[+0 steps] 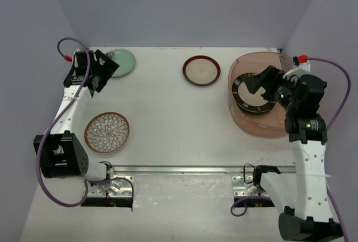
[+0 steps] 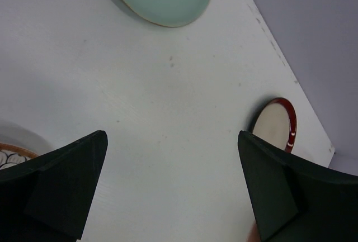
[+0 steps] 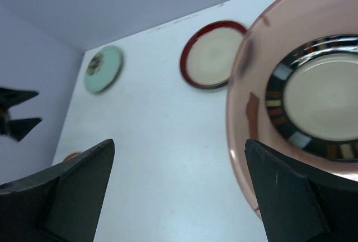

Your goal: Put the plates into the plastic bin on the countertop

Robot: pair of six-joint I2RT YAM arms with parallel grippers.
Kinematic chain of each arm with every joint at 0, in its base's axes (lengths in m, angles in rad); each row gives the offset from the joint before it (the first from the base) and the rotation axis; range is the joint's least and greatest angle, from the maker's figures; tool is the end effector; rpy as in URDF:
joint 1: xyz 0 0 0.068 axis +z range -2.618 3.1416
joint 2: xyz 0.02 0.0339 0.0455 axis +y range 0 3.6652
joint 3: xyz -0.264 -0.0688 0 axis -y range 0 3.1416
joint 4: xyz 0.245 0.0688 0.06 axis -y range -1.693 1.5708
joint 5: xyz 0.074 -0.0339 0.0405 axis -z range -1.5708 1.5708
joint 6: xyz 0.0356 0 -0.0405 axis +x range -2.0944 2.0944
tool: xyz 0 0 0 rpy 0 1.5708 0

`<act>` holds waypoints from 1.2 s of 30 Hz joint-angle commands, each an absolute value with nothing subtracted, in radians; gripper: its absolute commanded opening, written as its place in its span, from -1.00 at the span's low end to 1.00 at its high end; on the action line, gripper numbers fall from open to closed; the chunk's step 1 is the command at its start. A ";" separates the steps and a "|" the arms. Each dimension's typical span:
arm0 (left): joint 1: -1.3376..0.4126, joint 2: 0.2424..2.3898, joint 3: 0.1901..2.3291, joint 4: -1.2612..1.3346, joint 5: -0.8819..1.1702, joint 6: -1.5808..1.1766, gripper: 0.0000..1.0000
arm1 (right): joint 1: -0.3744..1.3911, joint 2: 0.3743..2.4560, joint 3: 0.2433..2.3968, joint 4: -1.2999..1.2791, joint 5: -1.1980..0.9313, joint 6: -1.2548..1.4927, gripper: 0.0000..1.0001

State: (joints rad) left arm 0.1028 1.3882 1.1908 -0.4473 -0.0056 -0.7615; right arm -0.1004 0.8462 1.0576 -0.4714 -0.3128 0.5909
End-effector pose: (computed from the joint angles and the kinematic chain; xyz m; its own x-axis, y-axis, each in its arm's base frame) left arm 0.3100 0.0322 0.3180 -0.3588 -0.7307 -0.5808 -0.4900 0.6771 -0.5491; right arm 0.1764 -0.0068 0.3935 -0.3241 0.5654 -0.7585 -0.0240 0.7966 0.6041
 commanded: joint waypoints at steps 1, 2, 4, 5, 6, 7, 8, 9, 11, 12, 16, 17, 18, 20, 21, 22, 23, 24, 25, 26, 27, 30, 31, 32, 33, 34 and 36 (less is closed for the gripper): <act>0.202 1.500 1.290 -0.425 0.067 -0.832 1.00 | -0.094 0.735 0.848 -0.074 -0.764 0.820 0.98; 0.222 1.549 1.312 -0.449 0.086 -0.815 1.00 | -0.094 0.737 0.829 -0.031 -0.831 0.905 0.98; 0.235 1.562 1.314 -0.462 0.080 -0.792 1.00 | -0.083 0.766 0.850 -0.045 -0.896 0.931 0.98; 0.248 1.560 1.298 -0.447 0.058 -0.787 1.00 | -0.052 0.795 0.872 -0.069 -0.918 0.895 0.98; 0.258 1.559 1.282 -0.431 0.040 -0.792 1.00 | -0.023 0.815 0.893 -0.106 -0.902 0.847 0.98; 0.266 1.561 1.268 -0.419 0.030 -0.806 1.00 | -0.003 0.825 0.914 -0.156 -0.859 0.797 0.97; 0.280 1.569 1.247 -0.387 0.048 -0.818 1.00 | 0.022 0.830 0.928 -0.201 -0.812 0.765 0.98; 0.294 1.581 1.227 -0.350 0.070 -0.830 1.00 | 0.045 0.833 0.940 -0.240 -0.769 0.737 0.98; 0.301 1.641 1.221 -0.264 0.125 -0.851 1.00 | 0.051 0.834 0.942 -0.245 -0.755 0.718 0.97; 0.302 1.690 1.253 -0.251 0.144 -0.858 1.00 | 0.051 0.836 0.942 -0.243 -0.767 0.717 0.97; 0.308 1.886 1.335 -0.154 0.222 -0.890 1.00 | 0.053 0.821 0.916 -0.192 -0.826 0.728 0.98; 0.309 1.922 1.346 -0.117 0.239 -0.901 1.00 | 0.053 0.811 0.903 -0.170 -0.843 0.732 0.98; 0.313 1.953 1.359 -0.090 0.254 -0.915 1.00 | 0.054 0.794 0.887 -0.135 -0.855 0.741 0.98; 0.324 2.006 1.385 -0.051 0.271 -0.940 1.00 | 0.055 0.758 0.854 -0.069 -0.865 0.765 0.98; 0.327 2.042 1.389 -0.028 0.291 -0.947 1.00 | 0.055 0.748 0.834 -0.056 -0.866 0.775 0.98; 0.333 2.069 1.393 -0.006 0.307 -0.956 0.99 | 0.055 0.743 0.828 -0.052 -0.868 0.777 0.98; 0.339 2.090 1.398 0.013 0.318 -0.965 0.98 | 0.055 0.739 0.827 -0.051 -0.870 0.776 0.97; 0.342 2.105 1.399 0.030 0.323 -0.968 0.96 | 0.055 0.739 0.829 -0.055 -0.871 0.774 0.98; 0.342 2.119 1.401 0.035 0.323 -0.970 0.95 | 0.055 0.740 0.832 -0.060 -0.871 0.772 0.98; 0.346 2.146 1.405 0.043 0.326 -0.971 0.92 | 0.055 0.746 0.833 -0.061 -0.870 0.775 0.98; 0.349 2.164 1.420 0.042 0.325 -0.971 0.84 | 0.055 0.749 0.833 -0.057 -0.871 0.778 0.98; 0.354 2.217 1.454 0.016 0.316 -0.969 0.59 | 0.057 0.757 0.829 -0.044 -0.874 0.786 0.98; 0.354 2.230 1.458 0.010 0.302 -0.968 0.51 | 0.057 0.758 0.826 -0.042 -0.871 0.788 0.98; 0.354 2.241 1.462 0.005 0.293 -0.969 0.43 | 0.057 0.760 0.823 -0.041 -0.867 0.788 0.98; 0.354 2.248 1.467 0.003 0.288 -0.971 0.40 | 0.057 0.761 0.822 -0.039 -0.864 0.787 0.98; 0.355 2.256 1.472 0.006 0.283 -0.973 0.35 | 0.057 0.763 0.821 -0.037 -0.863 0.787 0.98; 0.357 2.281 1.495 0.005 0.276 -0.978 0.05 | 0.057 0.770 0.823 -0.033 -0.861 0.790 0.98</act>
State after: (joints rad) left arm 0.3480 2.2161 1.4632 0.0285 0.3214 -0.9812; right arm 0.0502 0.7647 0.8199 -0.0978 -0.8540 0.7854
